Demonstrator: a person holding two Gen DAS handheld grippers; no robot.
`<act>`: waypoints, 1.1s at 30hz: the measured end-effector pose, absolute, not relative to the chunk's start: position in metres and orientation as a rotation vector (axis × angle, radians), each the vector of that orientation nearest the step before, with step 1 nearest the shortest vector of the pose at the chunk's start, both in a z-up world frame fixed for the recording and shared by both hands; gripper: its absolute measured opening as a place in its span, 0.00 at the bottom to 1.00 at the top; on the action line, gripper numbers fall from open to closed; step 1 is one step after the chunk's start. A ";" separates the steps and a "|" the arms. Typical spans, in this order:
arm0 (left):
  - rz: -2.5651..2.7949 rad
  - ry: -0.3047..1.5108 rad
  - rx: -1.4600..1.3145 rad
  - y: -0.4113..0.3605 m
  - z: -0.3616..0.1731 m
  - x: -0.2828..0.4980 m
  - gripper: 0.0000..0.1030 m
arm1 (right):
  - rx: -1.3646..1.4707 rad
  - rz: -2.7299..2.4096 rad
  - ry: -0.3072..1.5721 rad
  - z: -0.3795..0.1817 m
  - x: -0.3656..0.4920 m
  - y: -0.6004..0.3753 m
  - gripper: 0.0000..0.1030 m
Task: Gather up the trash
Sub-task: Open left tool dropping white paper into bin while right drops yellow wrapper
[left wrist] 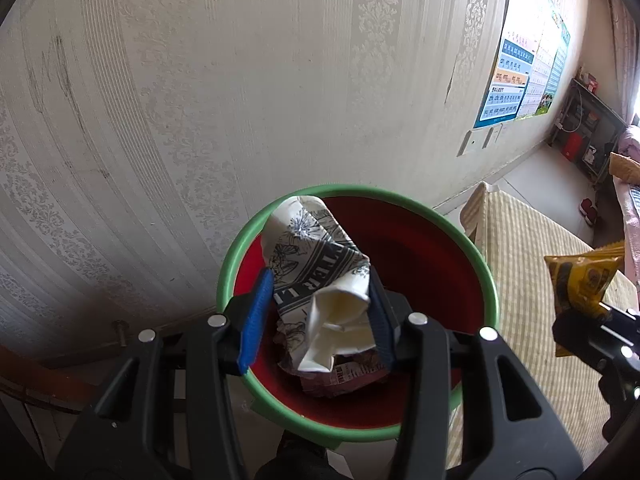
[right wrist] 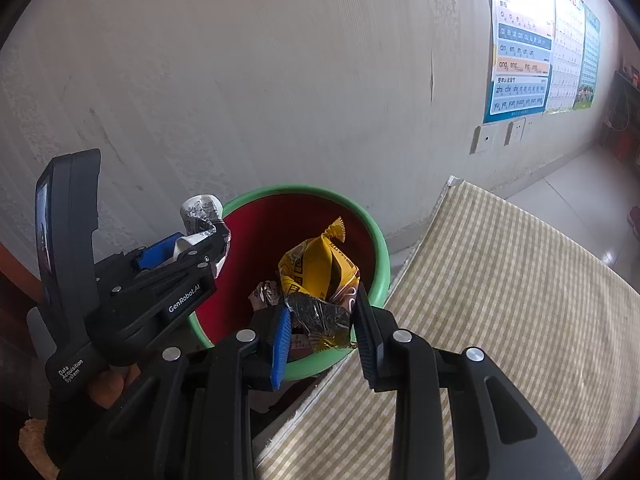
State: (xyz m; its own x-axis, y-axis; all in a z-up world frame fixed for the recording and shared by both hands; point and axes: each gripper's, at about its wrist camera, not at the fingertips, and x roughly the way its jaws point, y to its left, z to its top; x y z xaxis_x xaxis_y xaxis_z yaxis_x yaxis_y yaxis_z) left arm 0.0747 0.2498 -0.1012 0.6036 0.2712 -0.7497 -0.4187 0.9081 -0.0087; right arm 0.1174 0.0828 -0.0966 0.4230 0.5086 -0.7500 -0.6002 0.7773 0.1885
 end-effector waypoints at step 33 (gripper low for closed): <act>0.412 0.919 -0.243 0.266 -0.130 0.107 0.43 | -0.148 0.713 0.913 -0.112 0.143 0.099 0.29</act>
State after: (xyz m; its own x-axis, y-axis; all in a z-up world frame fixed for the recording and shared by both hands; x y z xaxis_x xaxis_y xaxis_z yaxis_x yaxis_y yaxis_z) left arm 0.1073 0.2657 -0.1303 0.5368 0.2399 -0.8089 -0.4440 0.8955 -0.0290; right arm 0.1427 0.0988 -0.1118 0.4021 0.5012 -0.7663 -0.6218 0.7638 0.1733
